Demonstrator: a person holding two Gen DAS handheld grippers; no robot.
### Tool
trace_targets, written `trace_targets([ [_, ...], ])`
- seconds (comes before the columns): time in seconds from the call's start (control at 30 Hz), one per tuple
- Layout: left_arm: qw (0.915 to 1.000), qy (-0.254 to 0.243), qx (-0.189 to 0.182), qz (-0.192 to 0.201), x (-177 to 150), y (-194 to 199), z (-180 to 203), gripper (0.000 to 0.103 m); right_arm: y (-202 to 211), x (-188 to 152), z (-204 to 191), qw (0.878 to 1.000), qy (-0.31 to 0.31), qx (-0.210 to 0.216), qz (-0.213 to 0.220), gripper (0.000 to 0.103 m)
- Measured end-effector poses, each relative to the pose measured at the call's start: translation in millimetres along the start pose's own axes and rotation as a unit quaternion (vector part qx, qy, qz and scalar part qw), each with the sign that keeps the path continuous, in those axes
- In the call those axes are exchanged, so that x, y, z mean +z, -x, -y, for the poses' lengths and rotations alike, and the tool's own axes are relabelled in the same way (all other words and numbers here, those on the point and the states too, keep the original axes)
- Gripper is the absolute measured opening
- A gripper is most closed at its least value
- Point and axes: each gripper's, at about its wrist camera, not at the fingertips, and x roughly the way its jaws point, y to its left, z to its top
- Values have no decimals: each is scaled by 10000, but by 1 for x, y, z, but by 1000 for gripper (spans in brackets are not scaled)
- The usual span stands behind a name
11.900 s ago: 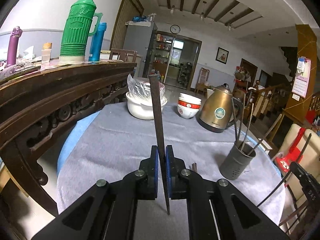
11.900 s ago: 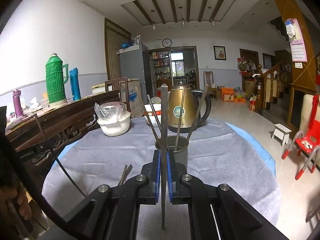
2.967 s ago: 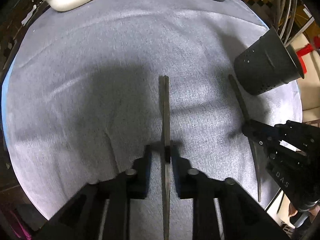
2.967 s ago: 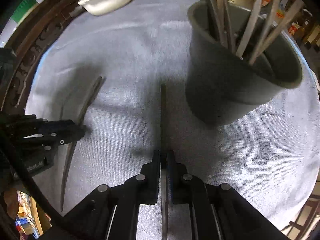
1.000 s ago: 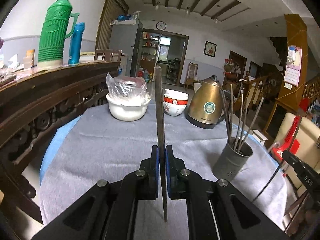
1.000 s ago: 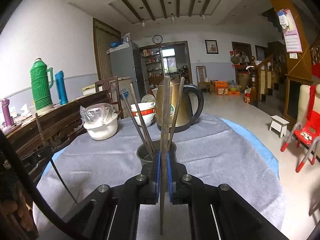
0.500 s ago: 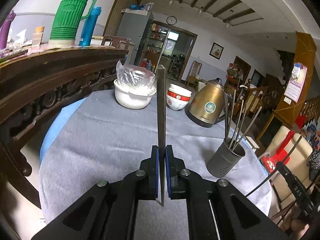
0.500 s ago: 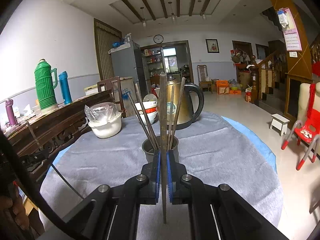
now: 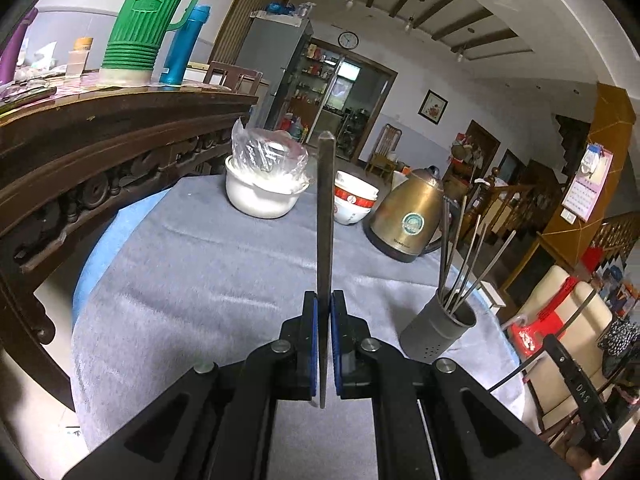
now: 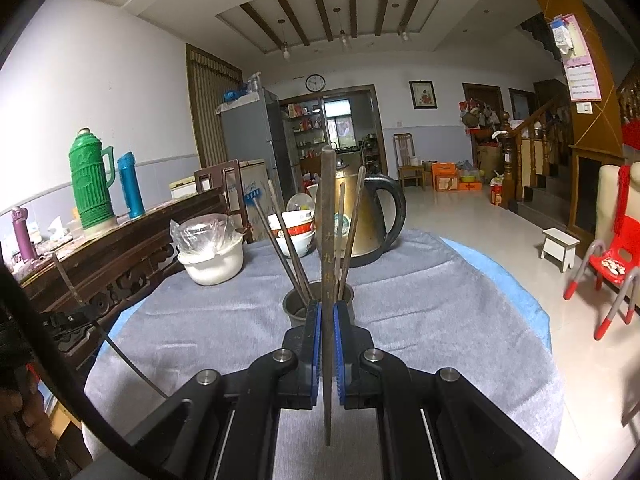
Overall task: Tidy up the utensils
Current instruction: 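Lift both held chopsticks upright and carry them over the grey cup, then lower both chopsticks into the grey cup's opening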
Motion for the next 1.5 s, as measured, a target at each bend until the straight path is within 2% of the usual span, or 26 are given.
trace_targets([
  [0.47, 9993, 13, -379, 69, 22, -2, 24, 6, 0, 17, 12, 9998, -142, 31, 140, 6],
  [0.87, 9932, -102, -1070, 447, 66, -11, 81, 6, 8, 70, 17, 9961, -201, 114, 852, 6],
  [1.03, 9905, -272, -1248, 506, 80, -30, 112, 6, -5, 95, 18, 9936, -195, 126, 1107, 6],
  [1.23, 9905, -466, -1257, 315, 81, -65, 137, 6, -38, 103, 16, 9947, -164, 164, 997, 6],
  [1.5, 9915, -616, -1147, 6, 67, -97, 143, 6, -75, 93, 19, 9975, -168, 161, 671, 6],
])
